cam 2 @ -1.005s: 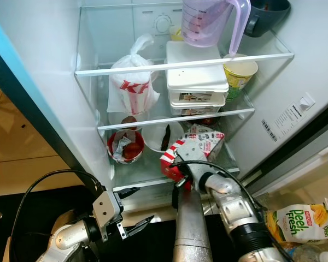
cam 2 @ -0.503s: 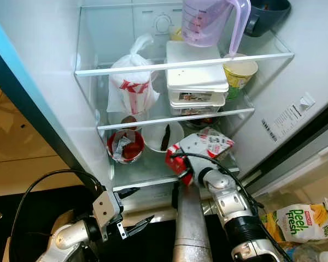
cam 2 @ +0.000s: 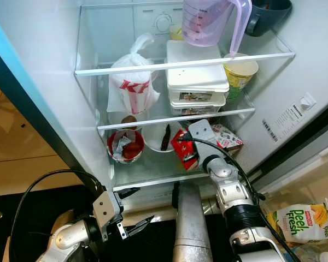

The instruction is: Restocking fridge

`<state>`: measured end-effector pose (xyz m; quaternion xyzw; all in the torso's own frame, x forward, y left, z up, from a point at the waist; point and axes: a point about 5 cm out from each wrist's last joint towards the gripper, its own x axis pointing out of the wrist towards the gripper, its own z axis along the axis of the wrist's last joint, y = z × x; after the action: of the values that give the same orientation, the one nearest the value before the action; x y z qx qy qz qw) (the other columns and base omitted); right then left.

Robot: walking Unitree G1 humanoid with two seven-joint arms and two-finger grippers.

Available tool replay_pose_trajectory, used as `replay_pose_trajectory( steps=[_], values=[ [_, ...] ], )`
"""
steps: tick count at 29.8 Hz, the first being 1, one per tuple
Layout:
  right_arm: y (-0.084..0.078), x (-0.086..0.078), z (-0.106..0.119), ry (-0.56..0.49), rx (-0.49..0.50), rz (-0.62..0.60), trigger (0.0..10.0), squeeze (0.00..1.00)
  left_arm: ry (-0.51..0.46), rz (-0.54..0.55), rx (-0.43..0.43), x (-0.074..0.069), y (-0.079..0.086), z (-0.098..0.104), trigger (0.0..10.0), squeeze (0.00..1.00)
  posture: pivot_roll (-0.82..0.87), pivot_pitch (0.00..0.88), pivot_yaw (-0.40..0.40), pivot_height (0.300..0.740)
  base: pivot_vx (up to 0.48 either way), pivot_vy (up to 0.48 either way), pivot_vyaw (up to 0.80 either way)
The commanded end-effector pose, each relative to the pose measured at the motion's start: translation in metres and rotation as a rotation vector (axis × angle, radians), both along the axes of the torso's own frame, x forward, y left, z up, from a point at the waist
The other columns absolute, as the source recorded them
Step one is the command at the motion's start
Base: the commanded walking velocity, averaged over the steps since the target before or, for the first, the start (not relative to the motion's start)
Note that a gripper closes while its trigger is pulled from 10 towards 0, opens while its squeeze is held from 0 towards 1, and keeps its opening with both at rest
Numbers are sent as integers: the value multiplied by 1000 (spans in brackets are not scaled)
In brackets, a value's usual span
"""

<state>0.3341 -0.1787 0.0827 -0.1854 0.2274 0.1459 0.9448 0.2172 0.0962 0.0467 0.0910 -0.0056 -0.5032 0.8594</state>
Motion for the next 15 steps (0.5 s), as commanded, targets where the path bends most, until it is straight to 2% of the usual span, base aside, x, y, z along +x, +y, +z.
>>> replay_pose_trajectory(
  steps=[1,3,5,15],
  values=[
    [6,-7,-6,35,-24,81,10000,0,25,1,-8,-3,-3,-5,10000,0,-93,217,6,300,0,0,0],
    [4,-11,-9,51,-97,135,10000,0,24,-3,-9,-3,-3,-5,10000,0,-96,214,6,300,0,0,0],
    [2,-11,-10,55,-124,141,10000,0,24,-5,-9,-3,-4,-4,10000,0,-96,214,6,300,0,0,0],
    [-5,-10,-6,68,-90,146,10000,0,23,-4,-9,-3,-3,-4,10000,0,-94,218,11,300,0,0,0]
  ],
)
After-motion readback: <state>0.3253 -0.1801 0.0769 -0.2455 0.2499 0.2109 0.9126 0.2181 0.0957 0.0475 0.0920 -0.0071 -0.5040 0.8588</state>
